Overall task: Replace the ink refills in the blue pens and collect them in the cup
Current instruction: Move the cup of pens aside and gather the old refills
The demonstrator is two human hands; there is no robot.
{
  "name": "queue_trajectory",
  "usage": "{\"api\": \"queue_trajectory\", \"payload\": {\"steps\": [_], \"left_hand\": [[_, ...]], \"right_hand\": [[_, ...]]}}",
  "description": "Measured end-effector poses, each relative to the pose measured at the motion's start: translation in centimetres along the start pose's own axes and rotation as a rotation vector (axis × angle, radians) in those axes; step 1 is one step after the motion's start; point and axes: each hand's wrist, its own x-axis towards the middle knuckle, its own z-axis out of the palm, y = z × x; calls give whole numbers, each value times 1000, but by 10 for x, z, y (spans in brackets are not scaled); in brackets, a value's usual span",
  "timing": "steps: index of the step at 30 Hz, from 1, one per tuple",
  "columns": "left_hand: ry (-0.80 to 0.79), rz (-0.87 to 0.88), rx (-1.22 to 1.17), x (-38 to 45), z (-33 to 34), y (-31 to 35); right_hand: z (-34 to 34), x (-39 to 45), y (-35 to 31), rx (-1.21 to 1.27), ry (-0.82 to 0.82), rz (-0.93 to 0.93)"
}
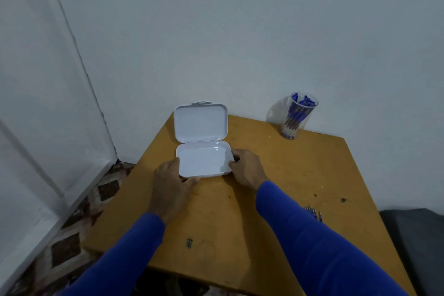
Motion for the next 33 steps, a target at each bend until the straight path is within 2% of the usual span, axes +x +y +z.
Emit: {"api": "queue_trajectory", "payload": {"steps": [6,14,25,33], "left_hand": [[-29,38,-60,20,15,25],[-169,78,1,84,67,66],[-236,107,35,146,108,87],[-228,83,8,157,116,96]], "right_hand": [[-16,4,18,19,119,60],[-62,31,61,34,265,104],[-81,83,96,-12,301,134],[-84,105,104,-19,298,141]]}}
